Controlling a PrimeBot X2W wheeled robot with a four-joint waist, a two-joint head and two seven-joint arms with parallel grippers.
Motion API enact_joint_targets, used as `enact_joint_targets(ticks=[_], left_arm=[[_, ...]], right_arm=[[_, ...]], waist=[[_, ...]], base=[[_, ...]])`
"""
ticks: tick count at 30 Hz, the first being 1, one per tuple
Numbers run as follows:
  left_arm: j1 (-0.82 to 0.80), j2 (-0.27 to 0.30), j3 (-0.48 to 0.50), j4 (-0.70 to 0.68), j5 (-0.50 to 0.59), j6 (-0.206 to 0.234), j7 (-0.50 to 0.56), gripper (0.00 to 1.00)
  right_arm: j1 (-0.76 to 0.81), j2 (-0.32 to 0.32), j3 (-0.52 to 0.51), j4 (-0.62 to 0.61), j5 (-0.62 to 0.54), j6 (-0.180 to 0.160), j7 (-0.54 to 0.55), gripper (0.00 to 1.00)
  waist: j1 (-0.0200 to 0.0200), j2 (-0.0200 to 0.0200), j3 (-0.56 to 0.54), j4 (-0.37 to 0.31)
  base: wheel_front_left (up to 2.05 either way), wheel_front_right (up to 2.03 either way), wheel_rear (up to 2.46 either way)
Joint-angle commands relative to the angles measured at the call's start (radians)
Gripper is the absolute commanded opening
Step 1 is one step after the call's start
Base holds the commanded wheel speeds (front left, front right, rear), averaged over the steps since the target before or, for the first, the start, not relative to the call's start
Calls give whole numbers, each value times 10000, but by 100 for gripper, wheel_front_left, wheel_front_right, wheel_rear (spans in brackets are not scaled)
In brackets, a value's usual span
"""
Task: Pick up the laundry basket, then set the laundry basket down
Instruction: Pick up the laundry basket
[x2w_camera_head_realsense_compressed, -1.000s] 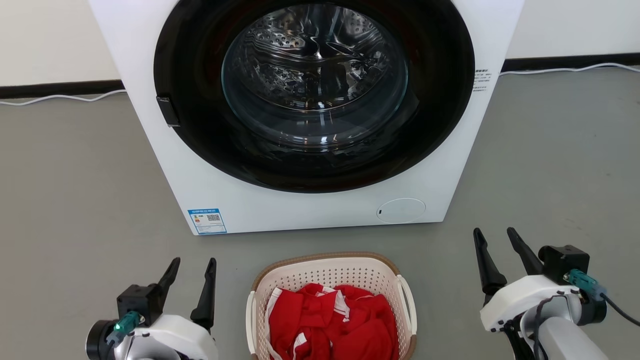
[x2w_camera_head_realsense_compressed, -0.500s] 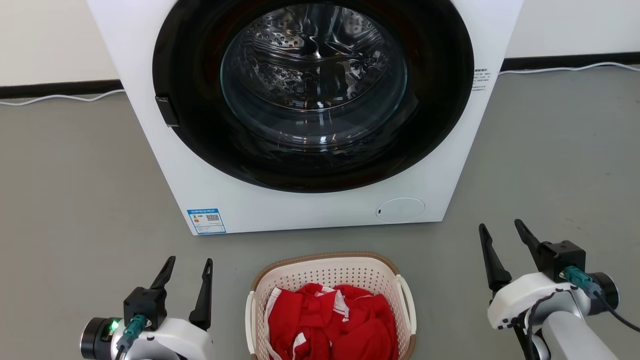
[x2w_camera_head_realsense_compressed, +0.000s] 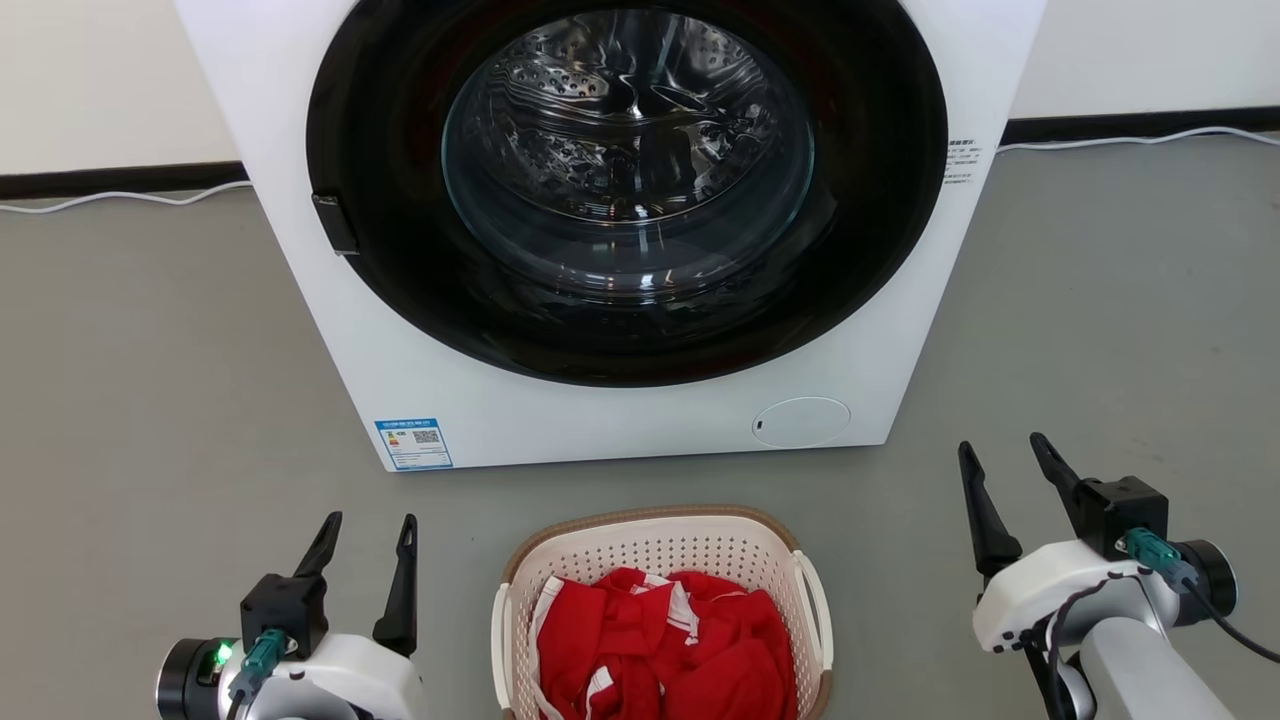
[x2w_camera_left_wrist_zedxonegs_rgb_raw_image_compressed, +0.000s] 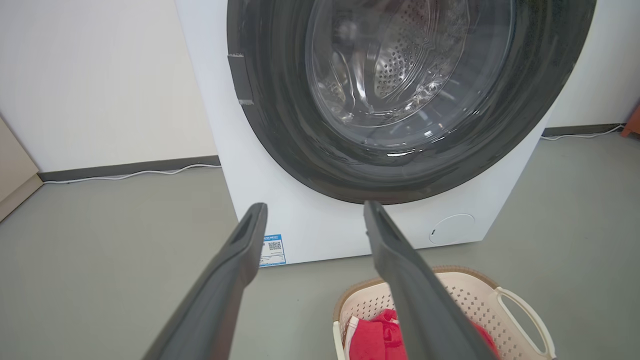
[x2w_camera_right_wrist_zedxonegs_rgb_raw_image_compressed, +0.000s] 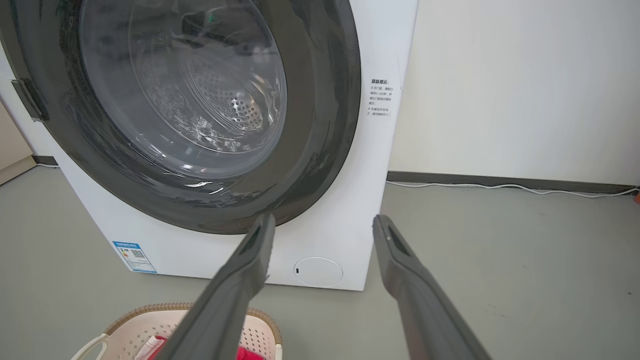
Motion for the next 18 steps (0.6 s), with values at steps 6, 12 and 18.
enact_joint_targets(ticks=[6,12,18], left_arm=[[-495,99,311,-126,165,-9,-103,100],[-596,71,270,-123,91,-42,-103,100],[-777,54,215,-155,6,-61,-103,100]], right_arm=[[-293,64,172,-126,-99,31,-141,100],[-375,98,120,-239,-148,31,-141,100],[-495,131,35,-446,-208,31,-141,100]], waist=[[0,0,55,13],[0,0,367,11],[0,0,1012,27]], base=[[0,0,0],[0,0,0],[0,0,0]])
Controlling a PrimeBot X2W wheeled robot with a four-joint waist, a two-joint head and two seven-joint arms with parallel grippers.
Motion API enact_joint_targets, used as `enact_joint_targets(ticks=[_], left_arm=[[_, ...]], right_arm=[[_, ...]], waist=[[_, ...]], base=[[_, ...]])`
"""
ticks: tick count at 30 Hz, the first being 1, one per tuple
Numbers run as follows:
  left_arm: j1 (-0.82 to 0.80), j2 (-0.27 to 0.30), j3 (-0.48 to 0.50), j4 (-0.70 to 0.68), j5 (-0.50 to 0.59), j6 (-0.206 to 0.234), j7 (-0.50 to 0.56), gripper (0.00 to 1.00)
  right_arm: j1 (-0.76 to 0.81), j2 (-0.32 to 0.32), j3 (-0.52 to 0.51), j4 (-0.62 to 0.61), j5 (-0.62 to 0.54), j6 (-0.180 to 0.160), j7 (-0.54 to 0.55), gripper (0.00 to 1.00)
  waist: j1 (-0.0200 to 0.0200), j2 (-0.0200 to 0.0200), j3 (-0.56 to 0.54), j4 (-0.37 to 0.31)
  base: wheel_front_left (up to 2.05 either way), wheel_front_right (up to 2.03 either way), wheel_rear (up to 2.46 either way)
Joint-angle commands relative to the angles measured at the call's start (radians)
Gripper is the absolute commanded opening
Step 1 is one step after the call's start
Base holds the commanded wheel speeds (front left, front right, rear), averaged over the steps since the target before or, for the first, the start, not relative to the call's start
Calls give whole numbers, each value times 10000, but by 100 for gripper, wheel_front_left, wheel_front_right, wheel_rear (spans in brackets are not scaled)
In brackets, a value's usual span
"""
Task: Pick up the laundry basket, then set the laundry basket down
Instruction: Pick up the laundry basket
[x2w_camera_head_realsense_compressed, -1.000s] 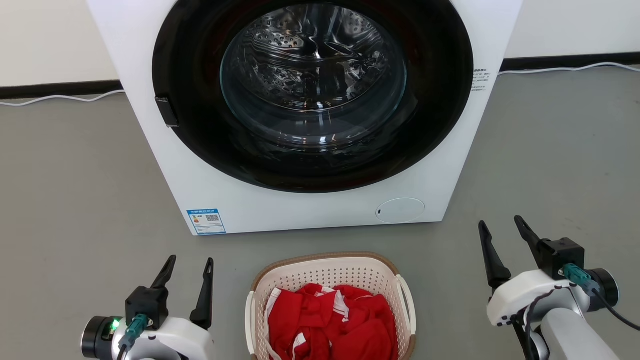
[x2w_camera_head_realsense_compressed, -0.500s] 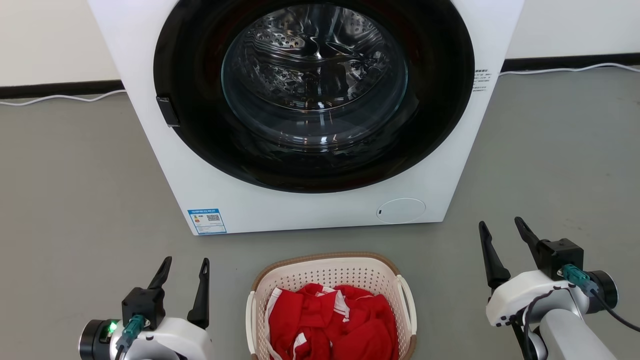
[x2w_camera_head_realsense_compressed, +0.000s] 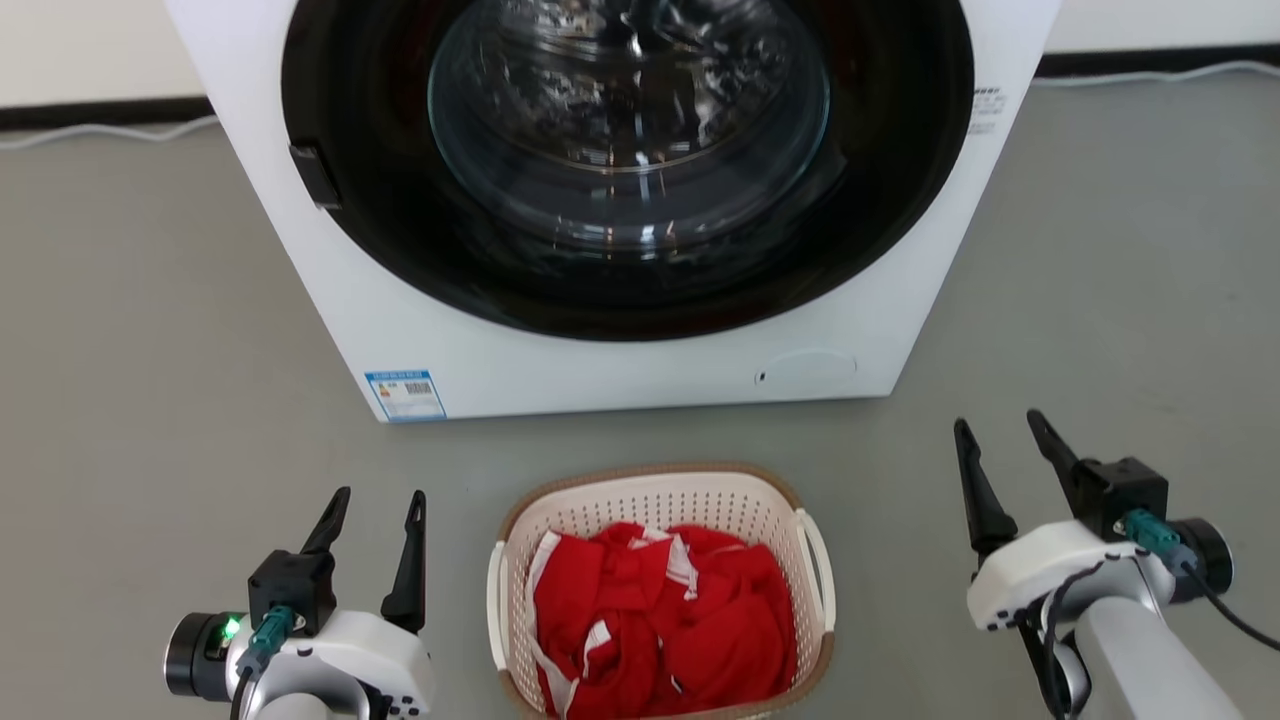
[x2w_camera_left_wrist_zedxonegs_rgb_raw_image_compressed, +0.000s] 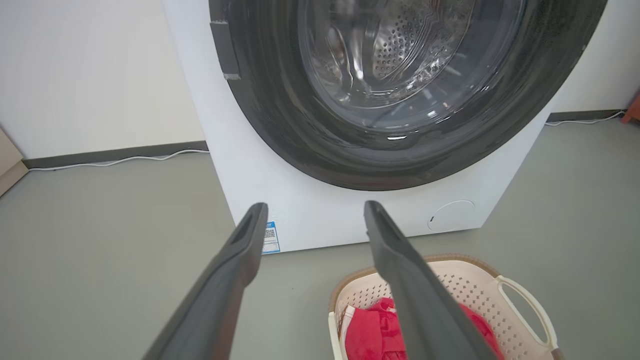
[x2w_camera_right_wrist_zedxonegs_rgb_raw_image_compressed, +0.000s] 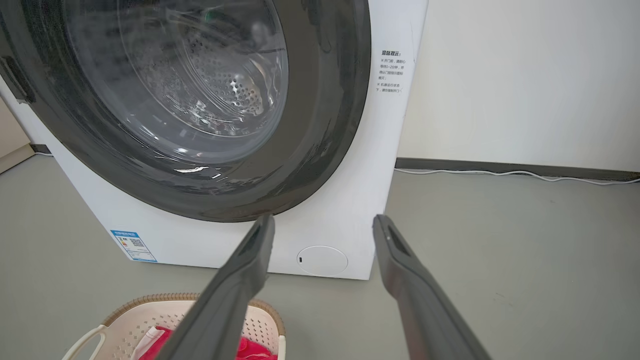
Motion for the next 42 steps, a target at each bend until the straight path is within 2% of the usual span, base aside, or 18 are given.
enact_joint_targets(ticks=[1,22,29,37,42], left_arm=[[-443,135,265,-214,-107,-50,-91,100],[-1859,192,-59,-200,-648,-60,-91,100],[-2395,218,-41,39,-804,-60,-91,100],[-3249,226,-122,748,-1311,-61,-92,100],[-3702,363,-483,1313,-1548,-61,-92,100]], right_arm=[[-340,29,145,-308,-94,31,-141,100],[-1448,314,-97,-883,-510,31,-141,100],[-1929,349,74,-935,-567,31,-141,100],[-2505,355,759,-676,-217,31,-141,100],[-2783,356,1065,-413,60,31,-141,100]], waist=[[0,0,313,11],[0,0,3951,55],[0,0,4983,18],[0,0,6229,33],[0,0,6746,-20]], base=[[0,0,0],[0,0,0],[0,0,0],[0,0,0],[0,0,0]])
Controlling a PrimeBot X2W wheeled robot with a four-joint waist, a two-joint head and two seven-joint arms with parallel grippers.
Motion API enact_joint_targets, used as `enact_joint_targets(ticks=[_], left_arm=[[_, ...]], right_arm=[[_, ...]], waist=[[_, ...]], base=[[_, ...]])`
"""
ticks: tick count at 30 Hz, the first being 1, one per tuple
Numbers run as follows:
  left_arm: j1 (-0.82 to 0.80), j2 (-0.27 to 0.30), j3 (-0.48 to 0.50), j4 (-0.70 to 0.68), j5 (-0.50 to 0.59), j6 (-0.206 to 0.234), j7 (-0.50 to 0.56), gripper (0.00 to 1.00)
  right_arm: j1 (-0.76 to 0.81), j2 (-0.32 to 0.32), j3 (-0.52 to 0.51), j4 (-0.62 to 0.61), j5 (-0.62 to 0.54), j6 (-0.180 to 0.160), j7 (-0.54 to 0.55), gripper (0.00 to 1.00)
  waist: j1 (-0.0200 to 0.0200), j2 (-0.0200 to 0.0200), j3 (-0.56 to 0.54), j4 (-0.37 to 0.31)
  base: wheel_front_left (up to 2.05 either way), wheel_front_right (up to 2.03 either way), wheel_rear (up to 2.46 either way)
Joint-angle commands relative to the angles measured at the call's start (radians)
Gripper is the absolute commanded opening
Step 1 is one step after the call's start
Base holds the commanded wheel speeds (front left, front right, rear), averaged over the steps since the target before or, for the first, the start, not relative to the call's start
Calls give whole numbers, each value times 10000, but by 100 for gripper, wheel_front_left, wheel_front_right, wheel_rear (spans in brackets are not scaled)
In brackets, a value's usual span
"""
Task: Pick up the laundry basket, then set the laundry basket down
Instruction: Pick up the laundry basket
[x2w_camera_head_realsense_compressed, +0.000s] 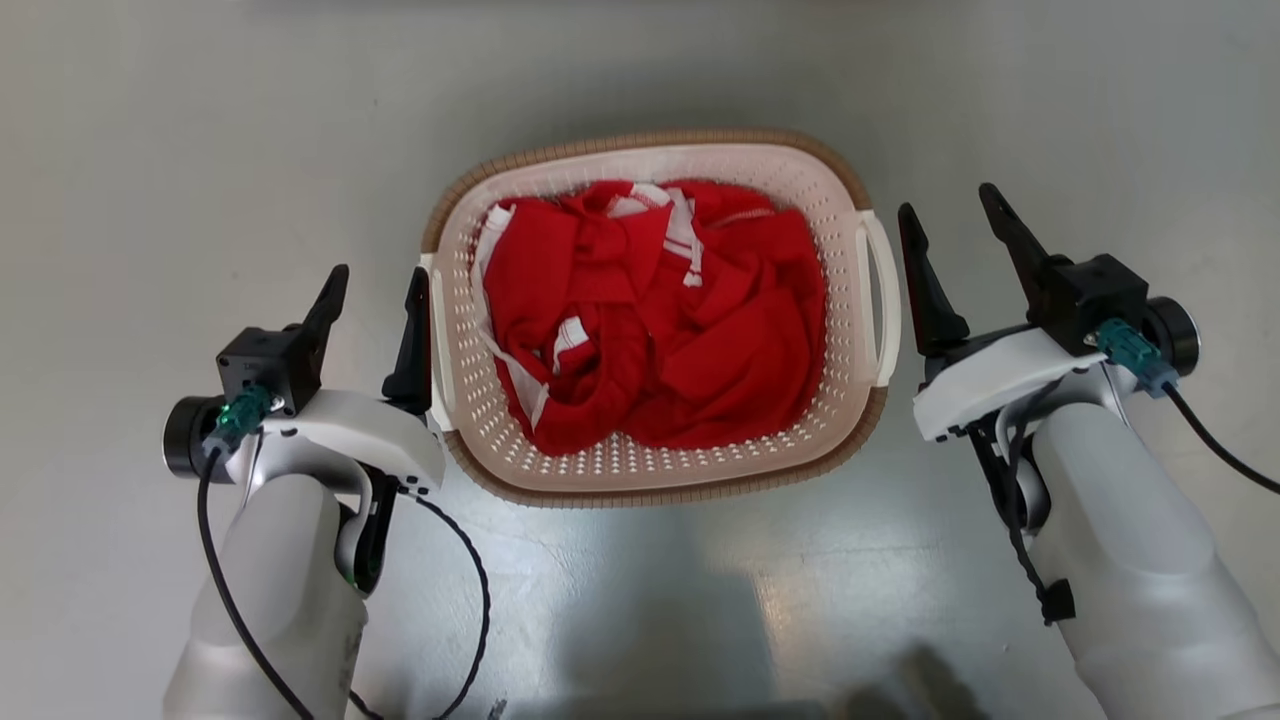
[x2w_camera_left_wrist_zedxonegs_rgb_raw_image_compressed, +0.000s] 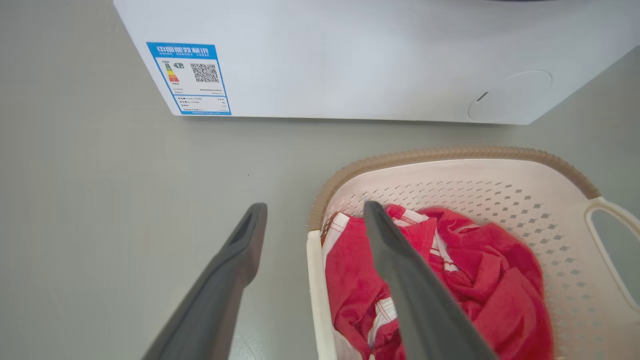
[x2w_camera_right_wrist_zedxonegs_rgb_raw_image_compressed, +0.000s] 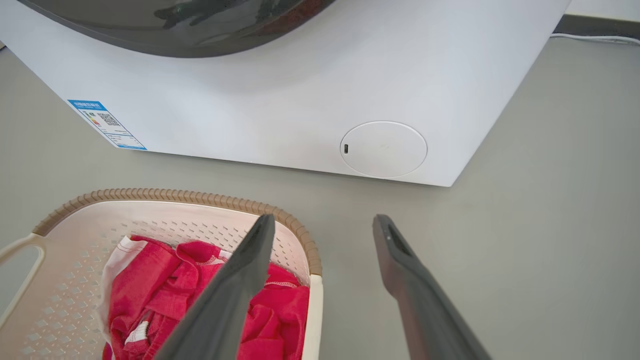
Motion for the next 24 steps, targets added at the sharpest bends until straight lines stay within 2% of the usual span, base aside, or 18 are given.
enact_joint_targets(ticks=[1,11,18,24], left_arm=[[-96,330,129,48,-82,-61,-76,100],[-1033,642,-417,1247,-504,-61,-76,100],[-1399,765,-777,1739,-591,-61,-76,100],[-1639,827,-967,2183,-578,-61,-76,100]], right_arm=[[52,111,292,-54,142,31,-138,100],[-558,111,934,585,582,31,-138,100],[-834,112,1190,1290,905,31,-138,100],[-1203,112,1820,2087,1484,31,-138,100]], waist=[[0,0,332,-45],[0,0,1145,-166],[0,0,1360,-178],[0,0,1469,-199]], base=[[0,0,0],[0,0,0],[0,0,0],[0,0,0]])
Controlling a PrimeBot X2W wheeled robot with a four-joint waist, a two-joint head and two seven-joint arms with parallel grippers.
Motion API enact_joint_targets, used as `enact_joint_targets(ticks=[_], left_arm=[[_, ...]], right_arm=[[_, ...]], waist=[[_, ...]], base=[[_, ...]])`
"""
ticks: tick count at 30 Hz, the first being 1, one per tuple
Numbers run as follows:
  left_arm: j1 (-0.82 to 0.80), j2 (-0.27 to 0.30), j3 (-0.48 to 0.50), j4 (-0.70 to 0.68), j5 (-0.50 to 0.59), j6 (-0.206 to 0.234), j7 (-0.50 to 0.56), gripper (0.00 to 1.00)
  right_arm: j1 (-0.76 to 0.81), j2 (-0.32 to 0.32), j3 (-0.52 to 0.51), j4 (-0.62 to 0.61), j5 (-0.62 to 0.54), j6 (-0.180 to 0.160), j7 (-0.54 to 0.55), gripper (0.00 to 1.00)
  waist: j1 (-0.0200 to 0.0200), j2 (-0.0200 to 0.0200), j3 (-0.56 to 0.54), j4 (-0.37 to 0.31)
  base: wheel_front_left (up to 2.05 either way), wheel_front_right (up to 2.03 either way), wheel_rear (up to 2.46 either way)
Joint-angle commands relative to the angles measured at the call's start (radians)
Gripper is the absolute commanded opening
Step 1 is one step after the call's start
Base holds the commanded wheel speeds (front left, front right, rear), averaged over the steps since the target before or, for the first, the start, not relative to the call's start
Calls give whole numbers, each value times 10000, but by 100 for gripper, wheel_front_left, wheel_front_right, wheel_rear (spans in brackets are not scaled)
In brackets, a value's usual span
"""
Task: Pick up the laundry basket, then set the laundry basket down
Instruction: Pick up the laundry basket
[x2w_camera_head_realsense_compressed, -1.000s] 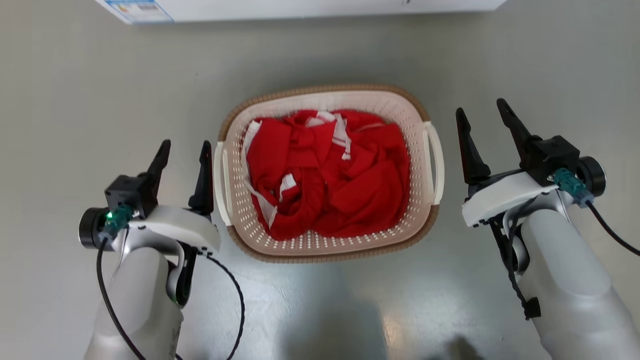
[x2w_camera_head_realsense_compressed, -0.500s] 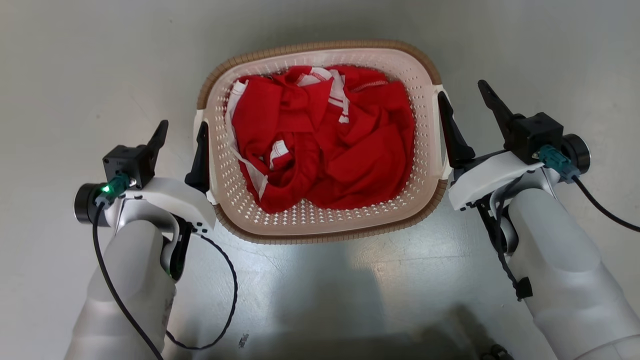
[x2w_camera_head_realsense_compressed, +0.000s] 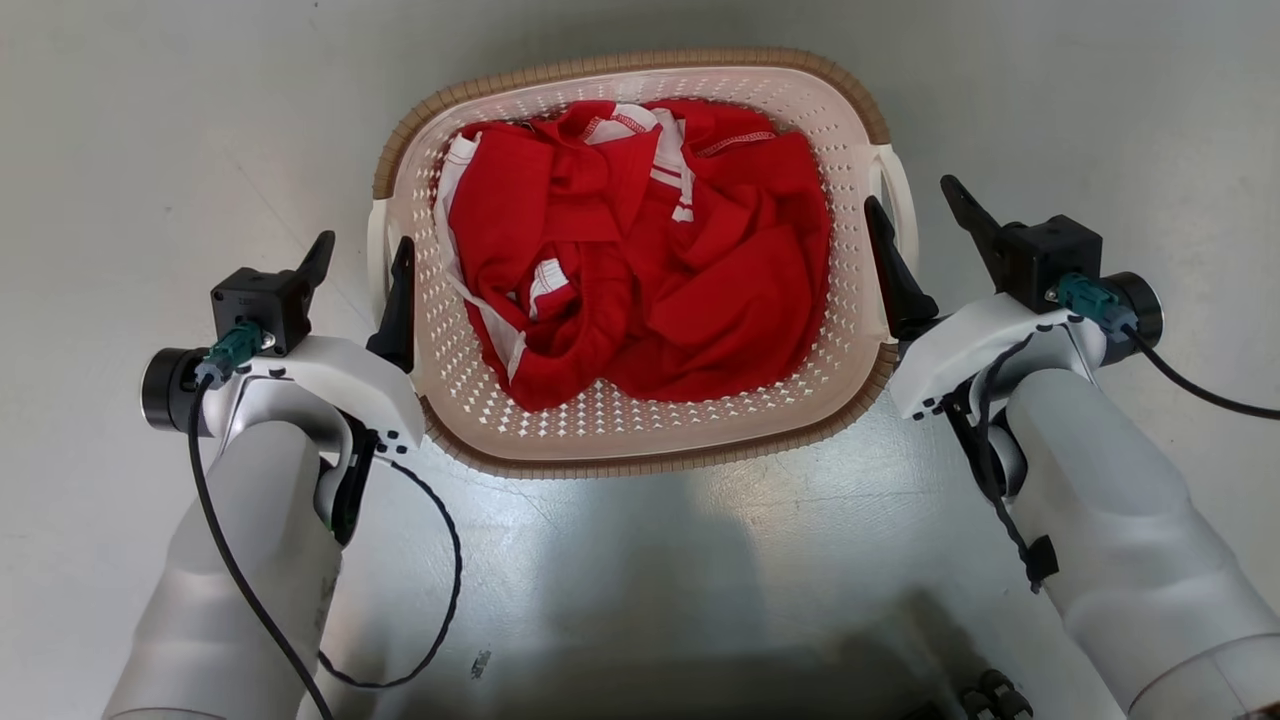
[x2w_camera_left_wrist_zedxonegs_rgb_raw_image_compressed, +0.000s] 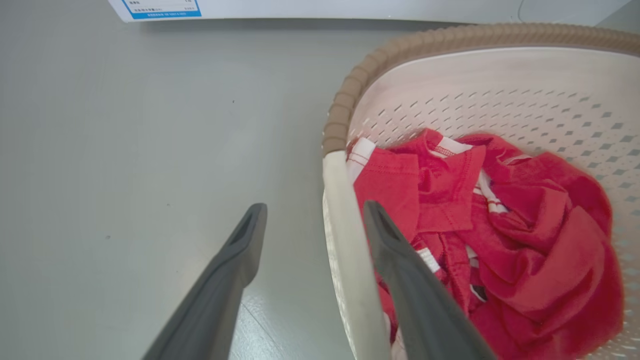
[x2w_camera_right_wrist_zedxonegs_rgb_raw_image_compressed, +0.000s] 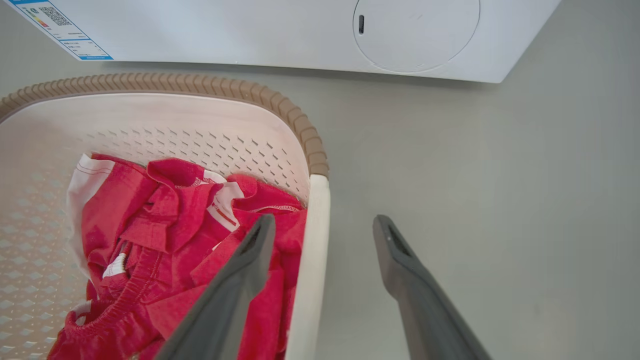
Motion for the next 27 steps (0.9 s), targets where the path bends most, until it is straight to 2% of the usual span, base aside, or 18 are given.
enact_joint_targets(ticks=[1,18,27], left_arm=[[72,324,178,-2,15,-59,-49,100],[-751,160,-789,1424,-569,-59,-49,100],[-1294,36,-1162,2223,-780,-59,-49,100]], right_arm=[[260,131,203,57,113,31,-136,100],[-677,131,1470,1684,1198,31,-112,100],[-1094,131,2112,2153,1716,31,2,100]], waist=[[0,0,7,-5],[0,0,233,117],[0,0,387,168]], base=[[0,0,0],[0,0,0],[0,0,0]])
